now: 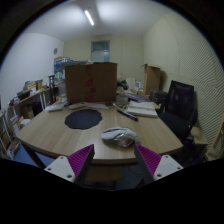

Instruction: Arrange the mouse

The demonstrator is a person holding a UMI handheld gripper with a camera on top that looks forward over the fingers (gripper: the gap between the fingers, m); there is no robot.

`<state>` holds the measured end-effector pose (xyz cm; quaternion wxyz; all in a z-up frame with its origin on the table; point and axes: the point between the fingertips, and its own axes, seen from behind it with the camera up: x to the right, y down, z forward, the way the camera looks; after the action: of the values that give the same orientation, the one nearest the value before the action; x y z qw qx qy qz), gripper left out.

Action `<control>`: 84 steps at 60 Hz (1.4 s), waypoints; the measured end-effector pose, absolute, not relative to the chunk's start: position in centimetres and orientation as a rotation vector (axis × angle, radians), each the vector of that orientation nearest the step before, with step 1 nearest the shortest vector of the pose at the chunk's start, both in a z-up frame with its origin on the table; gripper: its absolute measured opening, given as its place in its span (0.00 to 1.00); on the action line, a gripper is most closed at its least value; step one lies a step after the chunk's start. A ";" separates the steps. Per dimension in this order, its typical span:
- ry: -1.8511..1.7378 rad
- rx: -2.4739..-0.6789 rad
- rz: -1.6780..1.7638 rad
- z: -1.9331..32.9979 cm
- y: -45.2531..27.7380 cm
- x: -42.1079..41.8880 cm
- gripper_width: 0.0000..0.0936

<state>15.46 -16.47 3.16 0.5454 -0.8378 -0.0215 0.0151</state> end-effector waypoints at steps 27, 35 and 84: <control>-0.064 -2.036 0.029 -0.8 -7.9 21.0 0.91; -0.107 -2.064 -0.023 -0.7 -4.8 21.3 0.90; 0.113 -1.797 0.002 15.1 -0.8 17.7 0.43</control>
<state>17.66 -0.81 15.09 0.6212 -0.7821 0.0492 0.0009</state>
